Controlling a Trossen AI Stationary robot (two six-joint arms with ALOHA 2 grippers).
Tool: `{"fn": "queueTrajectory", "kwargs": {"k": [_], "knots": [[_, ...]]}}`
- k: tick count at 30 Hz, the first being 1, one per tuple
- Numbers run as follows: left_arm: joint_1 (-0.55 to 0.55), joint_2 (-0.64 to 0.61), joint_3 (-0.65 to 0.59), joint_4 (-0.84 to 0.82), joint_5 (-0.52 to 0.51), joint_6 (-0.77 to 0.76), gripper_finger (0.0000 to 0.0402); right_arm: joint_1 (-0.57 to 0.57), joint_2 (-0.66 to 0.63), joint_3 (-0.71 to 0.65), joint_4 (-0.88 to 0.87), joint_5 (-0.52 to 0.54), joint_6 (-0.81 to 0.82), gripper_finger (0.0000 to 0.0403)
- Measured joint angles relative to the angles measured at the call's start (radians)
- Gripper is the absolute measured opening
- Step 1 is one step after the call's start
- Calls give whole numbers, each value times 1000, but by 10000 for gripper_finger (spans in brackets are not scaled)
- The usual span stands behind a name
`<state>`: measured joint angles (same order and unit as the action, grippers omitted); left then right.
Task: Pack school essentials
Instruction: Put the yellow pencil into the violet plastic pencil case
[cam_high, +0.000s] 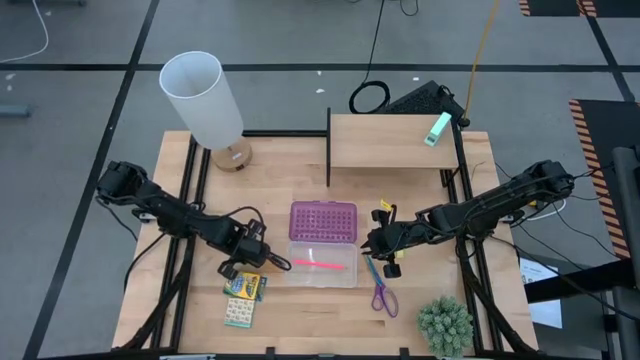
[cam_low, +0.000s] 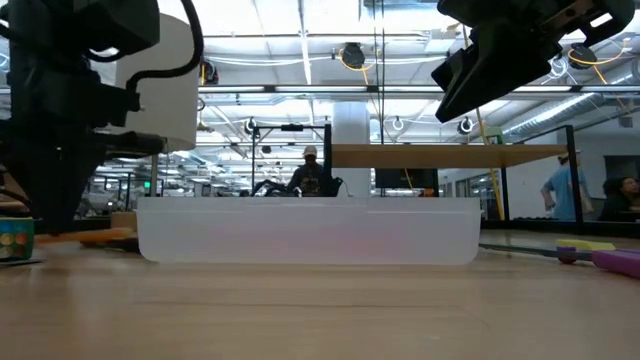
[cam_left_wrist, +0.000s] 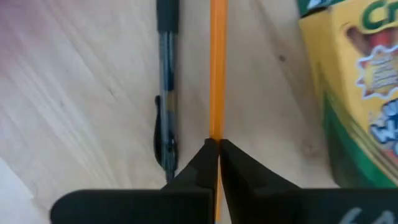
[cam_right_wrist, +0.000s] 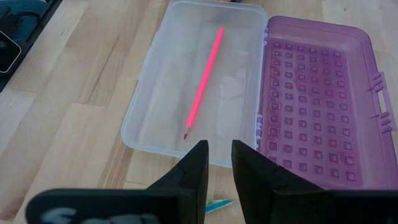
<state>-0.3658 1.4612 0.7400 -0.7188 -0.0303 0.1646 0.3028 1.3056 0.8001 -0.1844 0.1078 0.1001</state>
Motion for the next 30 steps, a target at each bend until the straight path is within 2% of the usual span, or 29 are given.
{"fn": "queueTrajectory", "kwargs": {"k": [5,10,20,30], "knots": [[-17,-1,33,-44,-7,-38,3,0,0,0,0,0,0,66],[-31,-2,45,-46,7,-75,14,0,0,0,0,0,3,66],[-87,-1,-13,-40,78,-507,21,0,0,0,-8,-4,19,66],[-222,-2,-16,-26,26,-709,21,0,0,0,-6,-4,30,66]]}}
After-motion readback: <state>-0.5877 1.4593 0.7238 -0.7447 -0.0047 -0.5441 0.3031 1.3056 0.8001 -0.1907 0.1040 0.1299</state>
